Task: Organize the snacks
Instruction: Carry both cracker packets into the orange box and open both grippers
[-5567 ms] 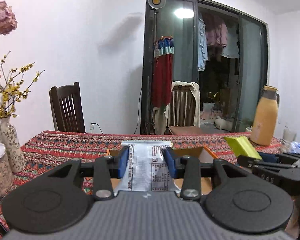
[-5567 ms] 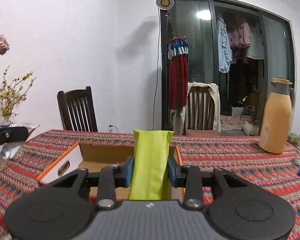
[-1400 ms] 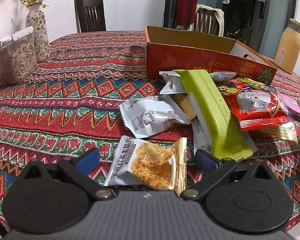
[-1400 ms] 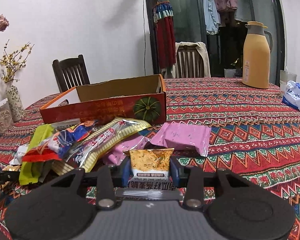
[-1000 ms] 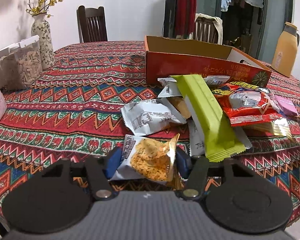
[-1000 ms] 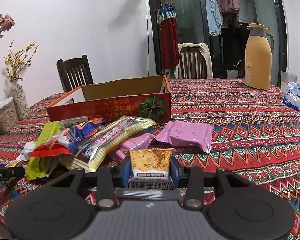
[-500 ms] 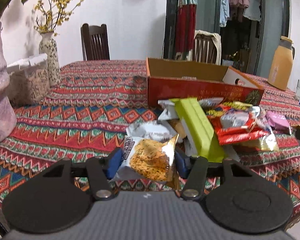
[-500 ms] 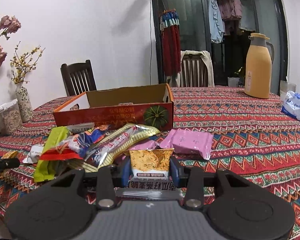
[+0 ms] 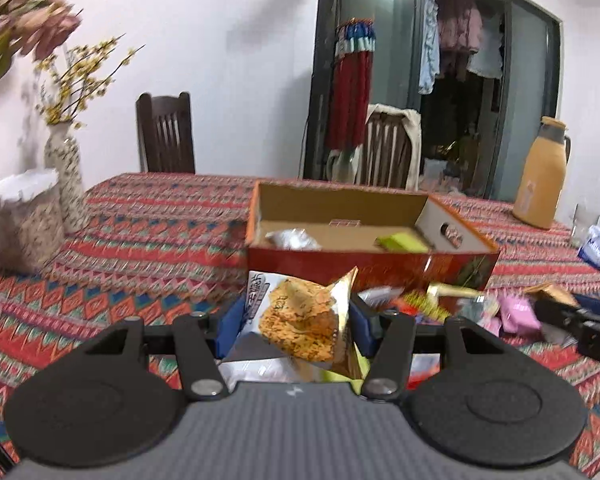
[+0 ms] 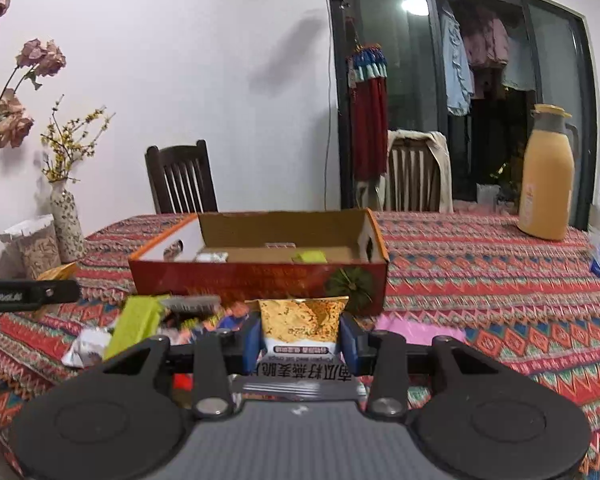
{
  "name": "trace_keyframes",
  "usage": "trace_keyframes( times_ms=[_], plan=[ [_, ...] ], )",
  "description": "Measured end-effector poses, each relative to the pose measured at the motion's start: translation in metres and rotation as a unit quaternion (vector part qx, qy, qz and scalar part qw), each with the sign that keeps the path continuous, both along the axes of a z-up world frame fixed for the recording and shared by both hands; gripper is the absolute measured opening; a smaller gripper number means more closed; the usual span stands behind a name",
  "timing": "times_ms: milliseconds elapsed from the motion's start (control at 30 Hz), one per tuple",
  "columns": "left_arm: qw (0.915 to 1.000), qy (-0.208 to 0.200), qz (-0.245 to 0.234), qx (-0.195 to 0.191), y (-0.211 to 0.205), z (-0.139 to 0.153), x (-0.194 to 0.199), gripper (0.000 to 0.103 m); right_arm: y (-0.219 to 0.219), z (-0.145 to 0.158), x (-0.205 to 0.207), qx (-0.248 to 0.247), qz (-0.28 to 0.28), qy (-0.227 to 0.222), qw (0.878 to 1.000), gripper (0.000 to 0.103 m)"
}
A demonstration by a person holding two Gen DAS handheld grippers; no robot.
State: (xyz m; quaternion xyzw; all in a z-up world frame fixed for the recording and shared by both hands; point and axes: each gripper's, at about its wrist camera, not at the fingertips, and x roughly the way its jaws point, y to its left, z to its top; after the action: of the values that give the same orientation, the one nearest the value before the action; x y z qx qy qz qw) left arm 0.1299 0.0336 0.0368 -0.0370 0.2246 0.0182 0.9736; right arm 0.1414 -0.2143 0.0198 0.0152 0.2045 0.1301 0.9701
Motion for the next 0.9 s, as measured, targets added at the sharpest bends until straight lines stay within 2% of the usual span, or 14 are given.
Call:
trace_keyframes(
  times_ms=[333, 600, 800, 900],
  plan=[
    [0.9995, -0.029, -0.013, 0.008, -0.019, 0.030, 0.051, 0.056, 0.015, 0.027, 0.051, -0.004, 0.009, -0.027, 1.000, 0.039],
    [0.9990, -0.043, -0.008, 0.011, -0.025, 0.049, 0.100, 0.056, 0.030, 0.049, 0.113, -0.012, 0.009, -0.044, 0.999, 0.039],
    [0.9992, -0.040, -0.001, 0.004, -0.023, 0.055, 0.144, 0.056, 0.040, 0.050, 0.164, -0.020, 0.004, -0.034, 0.999, 0.039],
    [0.9993, -0.035, 0.001, 0.011, -0.025, 0.048, 0.162, 0.056, 0.039, 0.040, 0.185, -0.021, -0.003, -0.025, 0.999, 0.039]
  ],
)
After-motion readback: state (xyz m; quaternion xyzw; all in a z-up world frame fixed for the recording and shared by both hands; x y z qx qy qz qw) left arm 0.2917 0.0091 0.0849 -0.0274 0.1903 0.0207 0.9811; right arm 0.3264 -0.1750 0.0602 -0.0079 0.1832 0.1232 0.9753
